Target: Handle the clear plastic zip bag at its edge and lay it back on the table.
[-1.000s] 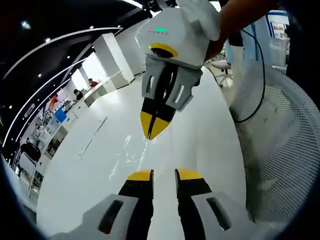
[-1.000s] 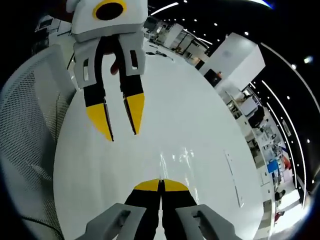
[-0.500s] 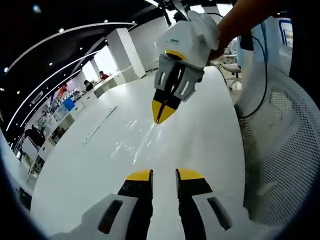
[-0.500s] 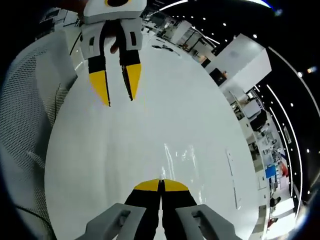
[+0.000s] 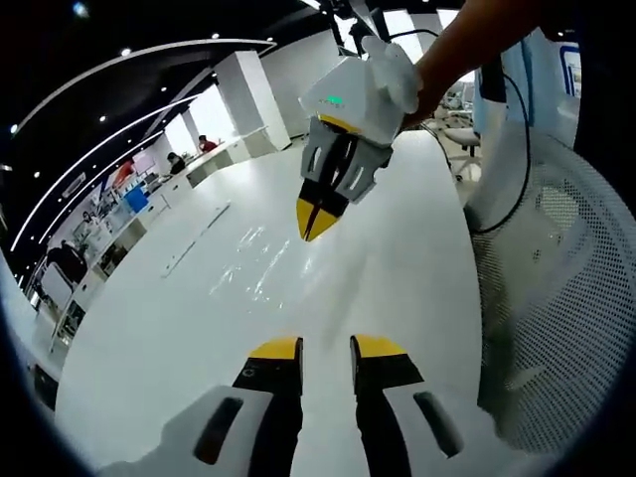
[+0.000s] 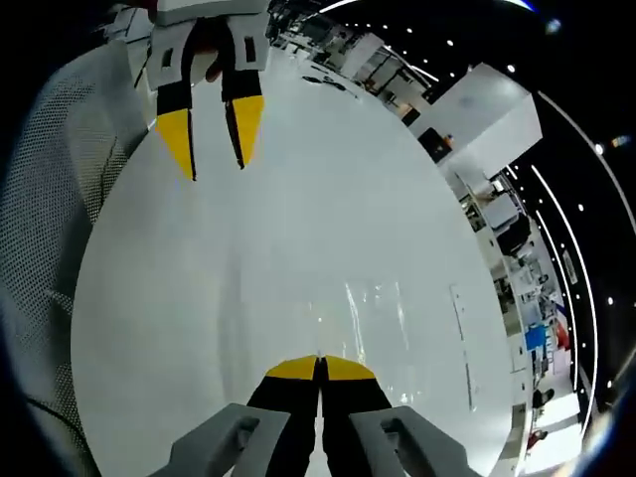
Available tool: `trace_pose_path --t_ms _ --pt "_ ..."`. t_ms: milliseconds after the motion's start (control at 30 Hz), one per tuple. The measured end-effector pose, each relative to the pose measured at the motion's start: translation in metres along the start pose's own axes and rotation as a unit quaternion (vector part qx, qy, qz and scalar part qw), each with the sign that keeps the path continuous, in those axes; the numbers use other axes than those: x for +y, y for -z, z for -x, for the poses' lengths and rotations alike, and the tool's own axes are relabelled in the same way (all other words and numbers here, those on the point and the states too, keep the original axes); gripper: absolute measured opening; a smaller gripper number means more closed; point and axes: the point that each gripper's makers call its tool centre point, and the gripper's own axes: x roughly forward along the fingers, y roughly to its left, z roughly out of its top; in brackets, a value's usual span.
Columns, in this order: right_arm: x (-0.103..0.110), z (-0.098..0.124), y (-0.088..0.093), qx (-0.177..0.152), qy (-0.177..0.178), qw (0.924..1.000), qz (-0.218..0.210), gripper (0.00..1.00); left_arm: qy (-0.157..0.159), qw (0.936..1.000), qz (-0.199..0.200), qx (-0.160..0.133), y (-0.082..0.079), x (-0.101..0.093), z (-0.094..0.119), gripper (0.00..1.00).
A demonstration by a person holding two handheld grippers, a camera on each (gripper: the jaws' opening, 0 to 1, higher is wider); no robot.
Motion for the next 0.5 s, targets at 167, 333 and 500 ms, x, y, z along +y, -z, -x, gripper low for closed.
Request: trace_pose_path --t_ms 167,333,500 --pt "0.005 -0.003 0.004 0.006 -0.009 0.9996 -0.027 0.0 0.0 1.0 0.004 0.005 0.003 0.001 -0.002 0.18" --pt "0.006 -0.003 0.003 0.004 -0.013 0.9984 -0.054 0.0 0.0 1.0 0.006 0.005 0.004 0.002 -0.003 0.18" --pt "0.012 -0.007 0.001 -0.004 -0.021 0.9955 -0.092 0.0 0.001 0.9999 0.009 0.006 0.004 0.001 -0.002 0.18"
